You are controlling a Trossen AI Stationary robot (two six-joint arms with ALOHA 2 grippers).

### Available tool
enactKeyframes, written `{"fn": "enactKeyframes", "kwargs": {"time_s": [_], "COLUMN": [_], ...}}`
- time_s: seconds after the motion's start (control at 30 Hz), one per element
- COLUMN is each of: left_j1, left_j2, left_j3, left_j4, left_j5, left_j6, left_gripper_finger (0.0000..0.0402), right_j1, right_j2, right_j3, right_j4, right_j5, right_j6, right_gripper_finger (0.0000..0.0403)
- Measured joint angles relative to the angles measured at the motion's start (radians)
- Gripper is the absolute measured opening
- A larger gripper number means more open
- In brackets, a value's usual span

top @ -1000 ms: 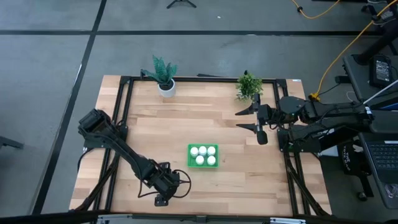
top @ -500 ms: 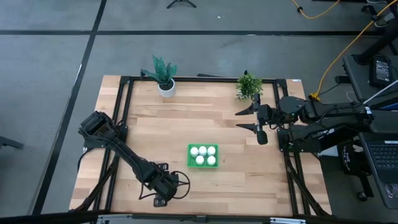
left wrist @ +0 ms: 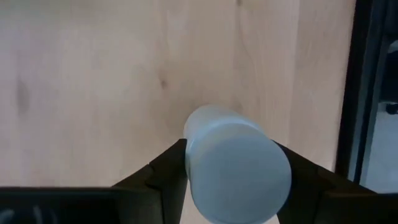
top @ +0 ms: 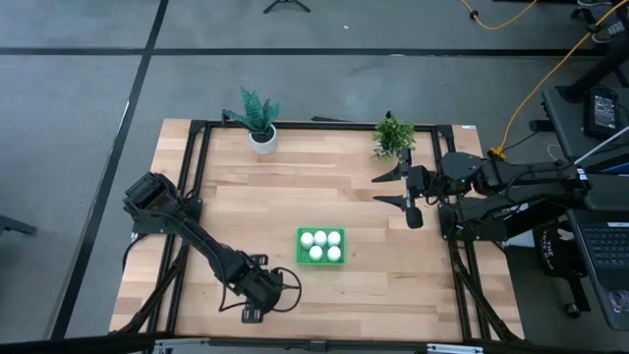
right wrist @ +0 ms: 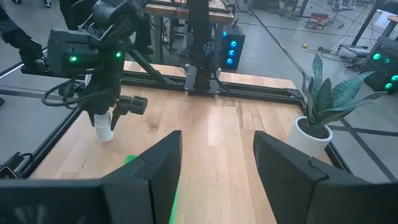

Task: Pick and place pill bottles into a basket
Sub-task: Put the white medicine bottle into the green basket

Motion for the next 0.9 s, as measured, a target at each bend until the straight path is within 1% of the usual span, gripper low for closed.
{"fn": "enactKeyframes", "kwargs": {"time_s": [0.2, 0.4, 0.53, 0.7, 0.9], "left_j1": [0.078, 0.201, 0.275, 0.339, 0.387], "left_j2": [-0.098, -0.173, -0.176, -0.176, -0.167], "left_j3": [0.0, 0.001, 0.002, 0.004, 0.062], "left_j4": [-0.097, -0.085, -0.082, -0.083, -0.079], "left_j5": [-0.068, -0.09, -0.077, -0.056, -0.037], "left_j6": [0.11, 0.247, 0.337, 0.425, 0.517], "left_gripper_finger": [0.0175, 0.0175, 0.0175, 0.0175, 0.0175], "right_j1": [0.0, 0.0, 0.0, 0.0, 0.0], "right_j2": [0.0, 0.0, 0.0, 0.0, 0.0], "right_j3": [0.0, 0.0, 0.0, 0.0, 0.0], "right_j4": [-0.002, -0.008, -0.017, -0.029, -0.06], "right_j5": [0.0, 0.0, 0.0, 0.0, 0.0], "right_j6": [0.022, 0.022, 0.024, 0.031, 0.034], "right_gripper_finger": [0.0201, 0.0201, 0.0201, 0.0201, 0.0201]}}
